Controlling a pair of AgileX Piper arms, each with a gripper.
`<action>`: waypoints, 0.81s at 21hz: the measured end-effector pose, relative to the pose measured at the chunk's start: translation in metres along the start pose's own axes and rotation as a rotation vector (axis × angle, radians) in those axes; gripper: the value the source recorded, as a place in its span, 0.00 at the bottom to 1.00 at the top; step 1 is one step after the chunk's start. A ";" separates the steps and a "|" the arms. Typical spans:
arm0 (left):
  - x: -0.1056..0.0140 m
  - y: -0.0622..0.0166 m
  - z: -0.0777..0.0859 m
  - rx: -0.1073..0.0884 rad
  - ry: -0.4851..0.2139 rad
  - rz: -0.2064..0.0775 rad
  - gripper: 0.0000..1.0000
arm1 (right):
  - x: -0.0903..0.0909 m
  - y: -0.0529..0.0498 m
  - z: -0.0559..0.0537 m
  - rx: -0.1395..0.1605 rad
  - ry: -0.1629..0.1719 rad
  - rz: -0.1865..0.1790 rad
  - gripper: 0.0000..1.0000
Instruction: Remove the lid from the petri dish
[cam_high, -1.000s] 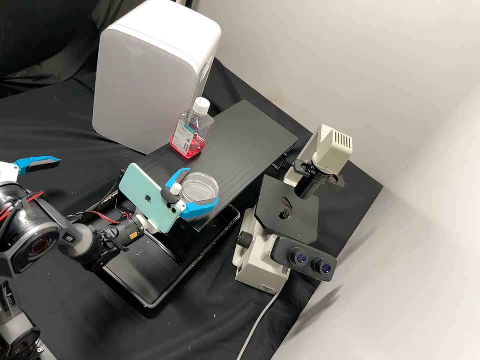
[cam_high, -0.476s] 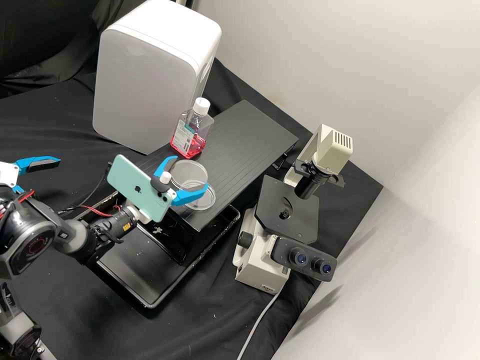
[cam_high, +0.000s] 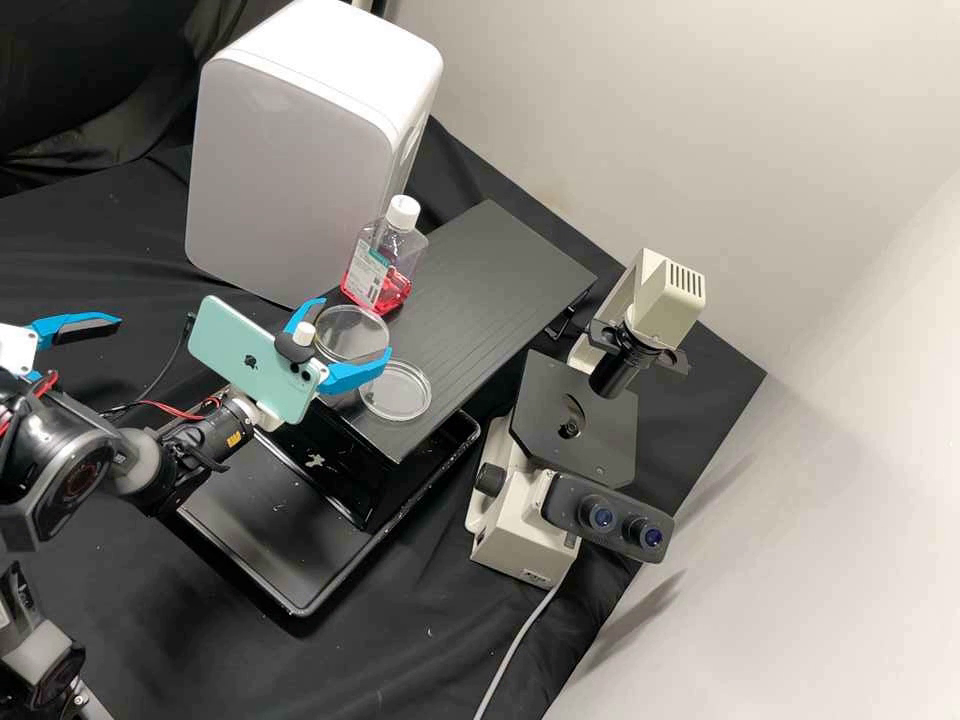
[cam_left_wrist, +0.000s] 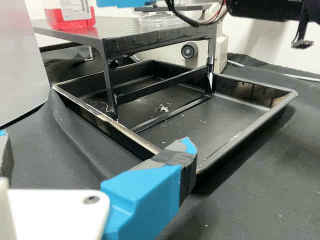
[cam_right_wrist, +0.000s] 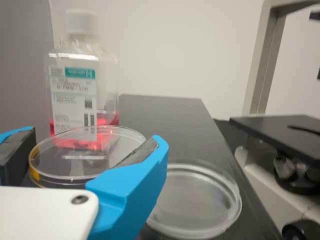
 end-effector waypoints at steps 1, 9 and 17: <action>0.000 0.0000 0.000 0.000 0.000 0.000 1.00 | 0.000 -0.002 0.002 -0.002 -0.009 -0.004 0.00; 0.000 0.0000 0.000 0.000 0.000 0.000 1.00 | 0.002 -0.007 0.007 -0.009 -0.028 -0.012 0.00; 0.000 -0.0005 0.002 0.002 -0.008 -0.002 1.00 | 0.002 -0.005 0.009 -0.009 -0.035 -0.005 1.00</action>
